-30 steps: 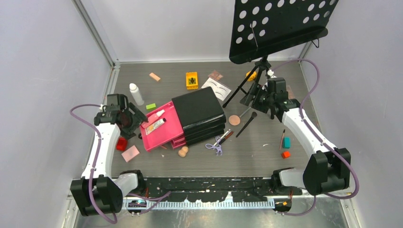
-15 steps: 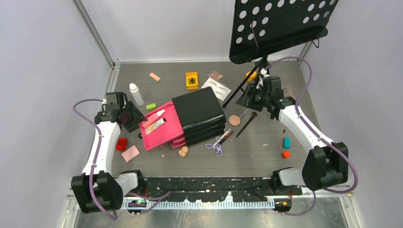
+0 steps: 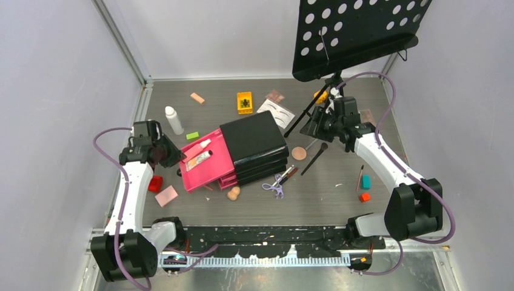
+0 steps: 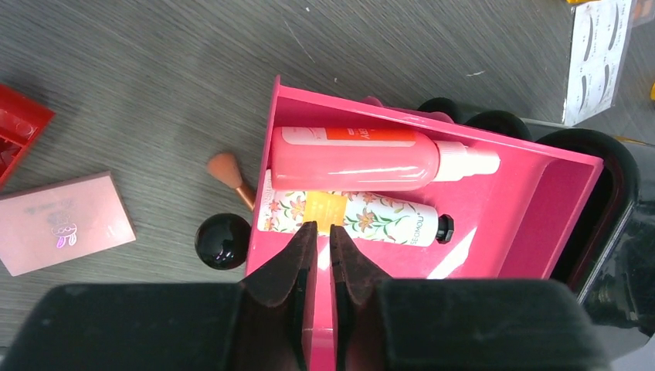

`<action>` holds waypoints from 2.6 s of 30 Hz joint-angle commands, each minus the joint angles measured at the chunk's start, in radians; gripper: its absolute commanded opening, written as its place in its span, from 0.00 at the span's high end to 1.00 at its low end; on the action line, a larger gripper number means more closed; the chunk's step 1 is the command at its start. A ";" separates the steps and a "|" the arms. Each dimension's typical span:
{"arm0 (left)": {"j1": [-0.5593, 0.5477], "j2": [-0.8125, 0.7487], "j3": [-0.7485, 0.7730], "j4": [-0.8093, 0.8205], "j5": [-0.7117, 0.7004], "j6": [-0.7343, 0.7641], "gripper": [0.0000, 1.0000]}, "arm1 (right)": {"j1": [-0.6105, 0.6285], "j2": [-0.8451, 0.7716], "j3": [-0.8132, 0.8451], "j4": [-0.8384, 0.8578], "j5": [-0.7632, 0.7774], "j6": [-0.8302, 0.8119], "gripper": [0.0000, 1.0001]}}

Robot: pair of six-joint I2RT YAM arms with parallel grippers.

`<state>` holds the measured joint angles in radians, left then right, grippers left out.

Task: Organize the makeup
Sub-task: Close the drawer in the storage box.

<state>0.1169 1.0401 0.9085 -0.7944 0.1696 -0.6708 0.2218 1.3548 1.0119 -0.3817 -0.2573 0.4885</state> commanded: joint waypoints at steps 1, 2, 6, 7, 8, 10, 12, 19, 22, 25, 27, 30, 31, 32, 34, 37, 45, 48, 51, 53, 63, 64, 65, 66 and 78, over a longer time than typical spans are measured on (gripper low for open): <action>-0.001 -0.025 0.021 -0.024 -0.013 0.040 0.84 | 0.008 -0.003 0.042 0.033 -0.016 -0.021 0.40; -0.001 -0.033 0.028 -0.050 -0.037 0.045 0.82 | 0.008 -0.003 0.041 0.033 -0.017 -0.021 0.40; -0.001 -0.078 0.030 -0.084 -0.151 0.049 0.79 | 0.009 -0.005 0.040 0.032 -0.019 -0.022 0.40; -0.001 -0.084 0.025 -0.081 -0.161 0.049 0.78 | 0.009 -0.005 0.040 0.031 -0.019 -0.023 0.40; -0.001 -0.085 0.021 -0.075 -0.162 0.050 0.77 | 0.009 -0.006 0.040 0.030 -0.020 -0.022 0.40; -0.001 -0.079 0.014 -0.063 -0.162 0.047 0.74 | 0.009 -0.007 0.039 0.029 -0.020 -0.022 0.40; 0.000 -0.067 0.011 -0.048 -0.159 0.044 0.71 | 0.009 -0.007 0.039 0.026 -0.020 -0.021 0.40; 0.000 -0.014 0.001 0.021 -0.143 0.084 0.71 | 0.008 -0.008 0.042 0.020 -0.021 -0.029 0.40; 0.001 0.003 0.000 0.047 -0.124 0.095 0.72 | 0.008 -0.008 0.045 0.016 -0.019 -0.034 0.40; 0.002 0.021 -0.002 0.049 -0.105 0.112 0.74 | 0.009 -0.007 0.048 0.013 -0.017 -0.037 0.40; 0.001 0.023 -0.007 0.044 -0.103 0.121 0.75 | 0.008 -0.004 0.049 0.014 -0.016 -0.038 0.40; 0.001 0.017 -0.014 0.027 -0.099 0.137 0.77 | 0.009 -0.002 0.051 0.014 -0.015 -0.038 0.40; 0.001 0.014 -0.017 0.022 -0.096 0.142 0.77 | 0.010 -0.002 0.051 0.013 -0.013 -0.038 0.40; 0.001 0.007 -0.020 0.013 -0.093 0.145 0.77 | 0.009 -0.001 0.053 0.014 -0.013 -0.039 0.40; 0.002 -0.002 -0.027 0.002 -0.084 0.152 0.77 | 0.009 0.001 0.053 0.015 -0.011 -0.036 0.40; 0.001 -0.016 -0.044 -0.005 -0.075 0.156 0.77 | 0.009 0.005 0.054 0.016 -0.012 -0.036 0.40; 0.002 -0.006 -0.067 0.030 -0.075 0.149 0.82 | 0.010 0.013 0.063 0.010 -0.017 -0.041 0.40; 0.001 0.005 -0.064 0.048 -0.071 0.148 0.84 | 0.008 0.015 0.065 0.010 -0.019 -0.041 0.40; 0.001 0.016 -0.058 0.059 -0.071 0.149 0.87 | 0.010 0.015 0.064 0.009 -0.019 -0.041 0.40; 0.001 0.020 -0.054 0.061 -0.069 0.151 0.90 | 0.010 0.014 0.063 0.010 -0.018 -0.041 0.40; 0.002 0.020 -0.050 0.063 -0.058 0.155 1.00 | 0.009 0.012 0.063 0.008 -0.019 -0.041 0.40; 0.001 0.018 -0.046 0.059 -0.057 0.156 1.00 | 0.008 0.013 0.062 0.008 -0.019 -0.041 0.40; 0.002 0.015 -0.037 0.054 -0.056 0.155 1.00 | 0.009 0.013 0.062 0.009 -0.019 -0.039 0.40; 0.002 0.012 -0.025 0.047 -0.055 0.155 1.00 | 0.010 0.015 0.062 0.008 -0.019 -0.039 0.40; 0.002 0.000 0.184 -0.056 -0.060 0.198 1.00 | 0.008 0.032 0.066 0.016 -0.023 -0.036 0.39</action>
<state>0.1169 1.0561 0.9955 -0.8906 0.0895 -0.4847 0.2272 1.3827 1.0321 -0.3893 -0.2741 0.4656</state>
